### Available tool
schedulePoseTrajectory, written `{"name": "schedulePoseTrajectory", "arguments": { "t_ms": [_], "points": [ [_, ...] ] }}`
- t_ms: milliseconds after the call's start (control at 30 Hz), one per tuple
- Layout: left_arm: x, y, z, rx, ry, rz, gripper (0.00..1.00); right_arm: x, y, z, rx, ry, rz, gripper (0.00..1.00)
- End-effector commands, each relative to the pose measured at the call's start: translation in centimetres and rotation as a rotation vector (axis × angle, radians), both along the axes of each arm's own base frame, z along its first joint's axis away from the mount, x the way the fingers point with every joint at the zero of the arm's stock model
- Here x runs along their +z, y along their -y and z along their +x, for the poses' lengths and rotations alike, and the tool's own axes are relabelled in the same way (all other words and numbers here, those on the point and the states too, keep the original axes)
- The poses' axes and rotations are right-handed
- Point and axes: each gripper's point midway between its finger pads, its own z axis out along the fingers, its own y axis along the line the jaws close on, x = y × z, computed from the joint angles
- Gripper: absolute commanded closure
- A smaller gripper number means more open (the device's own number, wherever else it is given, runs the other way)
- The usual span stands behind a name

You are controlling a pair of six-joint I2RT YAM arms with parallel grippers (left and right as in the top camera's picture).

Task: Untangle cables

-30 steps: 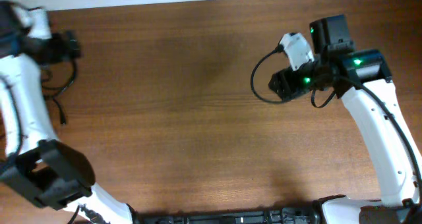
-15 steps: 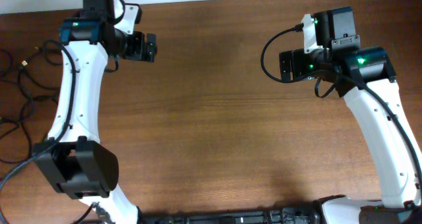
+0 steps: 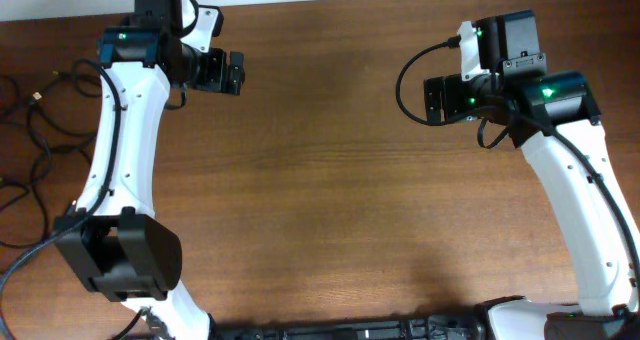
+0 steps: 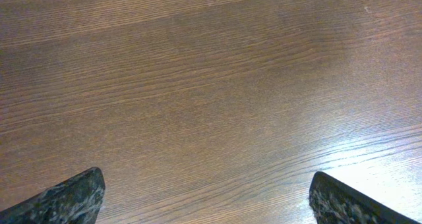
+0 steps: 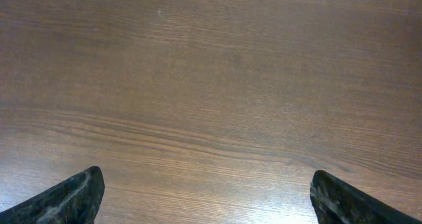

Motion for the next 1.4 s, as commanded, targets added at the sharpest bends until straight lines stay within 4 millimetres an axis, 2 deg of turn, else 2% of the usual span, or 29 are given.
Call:
{"name": "schedulePoseTrajectory", "arguments": {
  "t_ms": [0,467,600,733,967,1033,1133,1200,1233,1367],
  "points": [
    [0.5,0.2,0.1,-0.022,0.014,-0.002,0.01,0.8,0.4,0.4,-0.025,0.025,-0.004,0.01],
    [0.4,0.0,0.1,-0.018,0.014,0.001,0.01,0.8,0.4,0.4,-0.025,0.025,-0.004,0.01],
    [1.3,0.0,-0.4,-0.018,0.022,0.001,0.01,0.8,0.4,0.4,-0.026,0.025,-0.004,0.01],
    [3.9,0.1,-0.3,-0.022,0.104,-0.007,0.01,0.8,0.4,0.4,-0.026,0.025,-0.004,0.01],
    [12.8,1.9,0.8,-0.058,0.499,-0.047,0.01,0.8,0.4,0.4,-0.025,0.025,-0.004,0.01],
    [15.7,2.8,0.4,-0.078,0.66,-0.063,0.01,0.8,0.4,0.4,-0.025,0.025,-0.004,0.01],
    [18.8,3.5,-1.3,-0.096,0.858,-0.085,0.01,0.8,0.4,0.4,-0.025,0.025,-0.004,0.01],
    [19.9,3.7,-2.8,-0.102,0.957,-0.096,0.01,0.8,0.4,0.4,-0.025,0.025,-0.004,0.01],
    [20.3,3.5,-4.3,-0.099,1.022,-0.108,0.01,0.8,0.4,0.4,-0.025,0.025,-0.004,0.01],
    [19.3,3.0,-7.8,-0.064,1.124,-0.174,0.01,0.8,0.4,0.4,-0.025,0.025,-0.004,0.01]
  ]
}}
